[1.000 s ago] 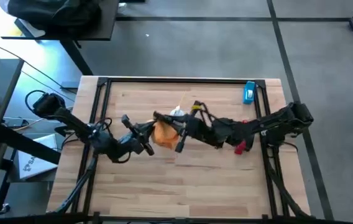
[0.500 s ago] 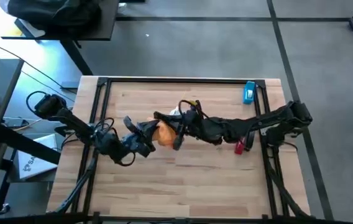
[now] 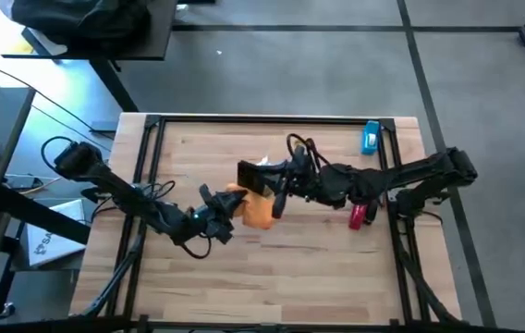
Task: Apply microfiber cloth
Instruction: Wipe the black cellphone using the green microfiber cloth
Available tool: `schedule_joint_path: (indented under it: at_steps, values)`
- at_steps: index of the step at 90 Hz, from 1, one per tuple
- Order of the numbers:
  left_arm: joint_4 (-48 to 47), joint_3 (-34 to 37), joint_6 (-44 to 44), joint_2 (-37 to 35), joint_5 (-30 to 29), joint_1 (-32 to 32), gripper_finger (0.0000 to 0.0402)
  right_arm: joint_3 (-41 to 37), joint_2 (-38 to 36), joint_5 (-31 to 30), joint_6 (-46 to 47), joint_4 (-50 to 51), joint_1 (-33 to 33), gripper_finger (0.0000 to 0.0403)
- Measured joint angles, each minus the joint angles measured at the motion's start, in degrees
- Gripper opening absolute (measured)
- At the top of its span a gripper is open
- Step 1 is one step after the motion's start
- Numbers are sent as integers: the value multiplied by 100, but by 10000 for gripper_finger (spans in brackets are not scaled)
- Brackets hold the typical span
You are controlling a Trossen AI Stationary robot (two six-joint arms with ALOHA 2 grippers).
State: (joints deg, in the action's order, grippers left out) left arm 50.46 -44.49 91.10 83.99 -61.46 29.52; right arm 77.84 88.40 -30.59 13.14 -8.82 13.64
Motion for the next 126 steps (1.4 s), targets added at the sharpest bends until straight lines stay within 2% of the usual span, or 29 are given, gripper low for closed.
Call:
schedule_joint_path:
  at_steps: [15, 22, 30, 51, 66, 77, 92, 104, 110, 126]
  values:
    - [551, 9, 1423, 376, 433, -74, 0, 11, 0, 682, 626, 586, -100, 7]
    - [797, 9, 1960, 457, 450, -152, 0, 11, 10, 767, 938, 924, -117, 7]
    - [924, 9, 2232, 468, 611, -203, 0, 11, 17, 868, 1207, 1237, -81, 7]
    - [985, -79, 2772, 400, 1663, -355, 0, 11, 22, 1198, 1655, 1630, 34, 7]
    - [1007, -251, 2777, 380, 1888, -517, 0, 11, 2, 1043, 1630, 1362, 115, 7]
    - [895, -251, 2332, 380, 2226, -579, 0, 11, -17, 973, 1603, 1298, 129, 7]
    - [151, -237, 1344, 384, 2759, -599, 0, -2, -65, 916, 1482, 1158, 121, 7]
    - [-561, -228, 890, 390, 3453, -608, 0, -2, -98, 917, 1487, 1056, 115, 7]
    - [-688, -221, 983, 445, 3591, -608, 0, -2, -98, 966, 1509, 1074, 115, 7]
    - [-632, -220, 1905, 477, 3329, -757, 0, 0, -107, 846, 1558, 1091, 110, 7]
